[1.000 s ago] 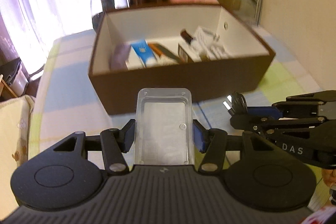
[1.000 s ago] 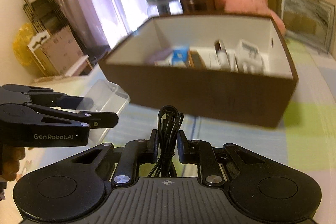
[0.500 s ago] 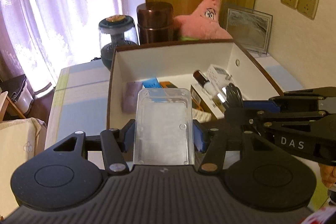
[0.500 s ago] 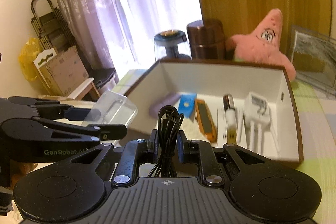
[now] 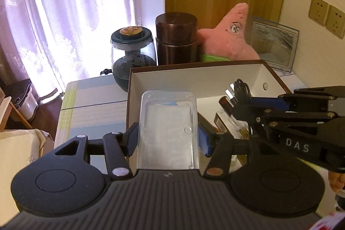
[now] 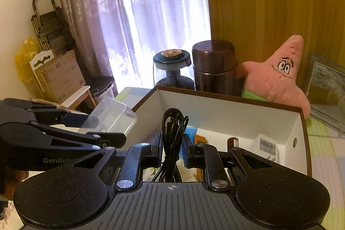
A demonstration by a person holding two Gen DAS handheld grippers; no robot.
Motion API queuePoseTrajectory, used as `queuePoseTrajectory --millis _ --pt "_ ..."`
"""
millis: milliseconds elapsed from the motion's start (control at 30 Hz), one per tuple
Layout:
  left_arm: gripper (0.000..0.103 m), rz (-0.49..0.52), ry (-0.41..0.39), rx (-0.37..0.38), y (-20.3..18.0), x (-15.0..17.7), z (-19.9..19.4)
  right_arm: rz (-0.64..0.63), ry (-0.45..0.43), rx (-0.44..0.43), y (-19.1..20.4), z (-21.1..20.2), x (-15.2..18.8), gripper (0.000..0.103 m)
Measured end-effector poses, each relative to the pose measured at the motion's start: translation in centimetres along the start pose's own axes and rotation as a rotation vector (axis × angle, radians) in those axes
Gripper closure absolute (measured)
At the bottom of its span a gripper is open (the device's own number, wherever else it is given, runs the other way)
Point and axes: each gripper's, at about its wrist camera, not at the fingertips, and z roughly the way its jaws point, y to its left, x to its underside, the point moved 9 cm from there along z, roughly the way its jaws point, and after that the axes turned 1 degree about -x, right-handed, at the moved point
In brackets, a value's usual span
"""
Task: Organize rigid objects
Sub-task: 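Lift the clear case with the left gripper while the right carries the cable over the box, then open the left gripper to drop the clear case while the right releases the cable into the box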
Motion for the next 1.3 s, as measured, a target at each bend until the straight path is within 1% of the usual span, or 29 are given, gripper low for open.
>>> queuePoseTrajectory --millis 167,367,867,1000,1133,1300 --pt "0.051 0.002 0.029 -0.002 0.4 0.0 1.8 -0.014 0.035 0.008 -0.7 2.3 0.3 0.089" --pt "0.051 0.004 0.072 0.001 0.7 0.9 3.7 -0.003 0.077 0.005 -1.5 4.1 1.4 0.089" --pt "0.051 0.006 0.153 -0.002 0.9 3.0 6.5 0.036 0.141 -0.012 -2.2 6.0 3.6 0.089" --pt "0.050 0.014 0.160 -0.010 0.9 3.2 6.7 0.045 0.152 -0.016 -2.2 6.2 3.9 0.089" --pt "0.049 0.010 0.160 0.000 0.9 3.2 6.5 0.052 0.157 -0.020 -2.1 6.3 4.0 0.089" --pt "0.046 0.013 0.150 0.002 0.8 3.0 6.2 0.053 0.161 -0.024 -2.0 6.4 4.1 0.088"
